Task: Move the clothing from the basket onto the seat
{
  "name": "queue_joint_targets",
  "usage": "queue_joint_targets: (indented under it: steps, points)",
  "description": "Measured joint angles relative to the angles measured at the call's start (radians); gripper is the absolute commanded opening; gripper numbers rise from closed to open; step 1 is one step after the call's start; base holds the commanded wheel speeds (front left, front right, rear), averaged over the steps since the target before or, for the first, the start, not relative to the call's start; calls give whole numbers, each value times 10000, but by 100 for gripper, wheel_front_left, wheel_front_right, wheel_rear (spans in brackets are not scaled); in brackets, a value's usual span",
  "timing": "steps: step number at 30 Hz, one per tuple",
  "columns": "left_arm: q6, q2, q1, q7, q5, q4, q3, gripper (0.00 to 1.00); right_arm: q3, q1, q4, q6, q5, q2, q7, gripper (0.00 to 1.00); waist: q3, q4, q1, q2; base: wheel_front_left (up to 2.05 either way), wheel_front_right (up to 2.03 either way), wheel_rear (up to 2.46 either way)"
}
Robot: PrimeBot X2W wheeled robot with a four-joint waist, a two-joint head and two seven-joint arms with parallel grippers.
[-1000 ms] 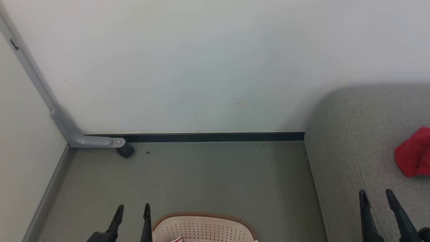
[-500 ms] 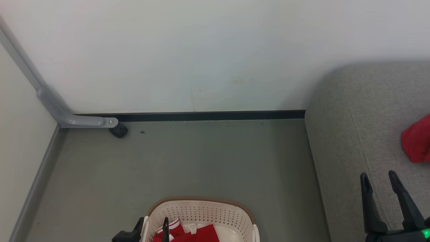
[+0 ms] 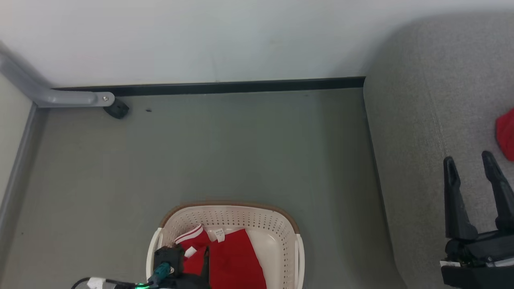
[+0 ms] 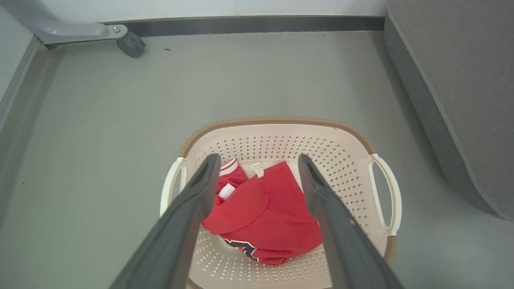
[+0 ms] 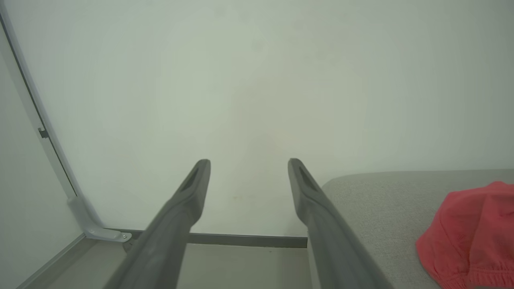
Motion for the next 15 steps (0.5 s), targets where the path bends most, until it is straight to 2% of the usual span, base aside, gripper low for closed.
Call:
queue_joint_targets:
  steps: [7,15]
  points:
    - [0,-56,-1073,453,328,1097,-431,100,-46,-586,-619,-6,0,-38,94,100,1003,-264,0,0,0,0,0]
    - [0,-82,-2139,982,579,2504,-366,100,-4,-1170,-1206,-42,0,-31,217,100,2174,-641,0,0,0,0,0]
